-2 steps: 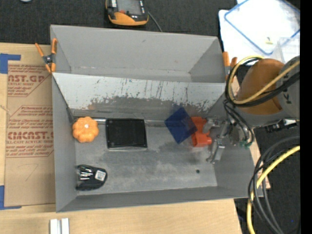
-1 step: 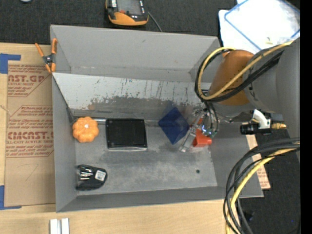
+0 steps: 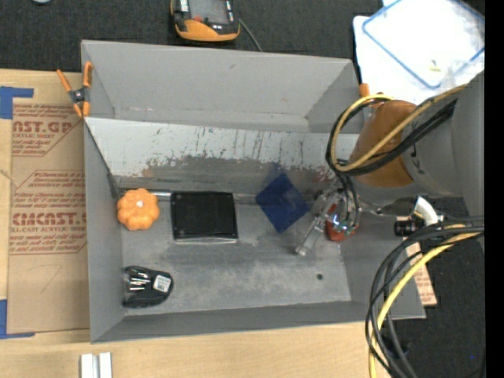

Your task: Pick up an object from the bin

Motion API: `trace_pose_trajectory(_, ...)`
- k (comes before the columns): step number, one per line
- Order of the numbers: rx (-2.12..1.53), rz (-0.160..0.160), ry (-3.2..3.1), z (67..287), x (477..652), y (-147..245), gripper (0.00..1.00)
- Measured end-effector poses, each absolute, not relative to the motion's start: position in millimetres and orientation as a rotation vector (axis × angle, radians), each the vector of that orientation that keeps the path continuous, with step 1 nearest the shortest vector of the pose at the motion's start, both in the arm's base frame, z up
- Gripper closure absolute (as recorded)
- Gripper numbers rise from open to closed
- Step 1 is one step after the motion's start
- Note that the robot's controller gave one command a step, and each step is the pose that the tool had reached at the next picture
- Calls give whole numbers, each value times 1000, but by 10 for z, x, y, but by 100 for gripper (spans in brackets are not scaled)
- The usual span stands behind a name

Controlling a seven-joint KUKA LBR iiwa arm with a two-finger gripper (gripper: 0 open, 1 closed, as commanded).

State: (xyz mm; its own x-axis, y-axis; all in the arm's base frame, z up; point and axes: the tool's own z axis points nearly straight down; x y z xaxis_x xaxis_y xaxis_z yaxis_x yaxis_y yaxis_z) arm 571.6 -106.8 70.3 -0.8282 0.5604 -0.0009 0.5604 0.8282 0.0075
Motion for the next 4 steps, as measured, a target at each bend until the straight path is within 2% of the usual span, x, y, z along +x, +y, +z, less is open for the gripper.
trace_pose_trajectory(1, 1000, 2, 2975, 695, 5859, -281, 100)
trace_pose_trajectory(2, 1000, 1, 2975, 697, 5858, -283, 100)
trace_pose_trajectory(3, 1004, -3, 2986, 969, 5825, -278, 100)
trace_pose_trajectory(4, 1000, 3, 2975, 1330, 5858, -281, 100)
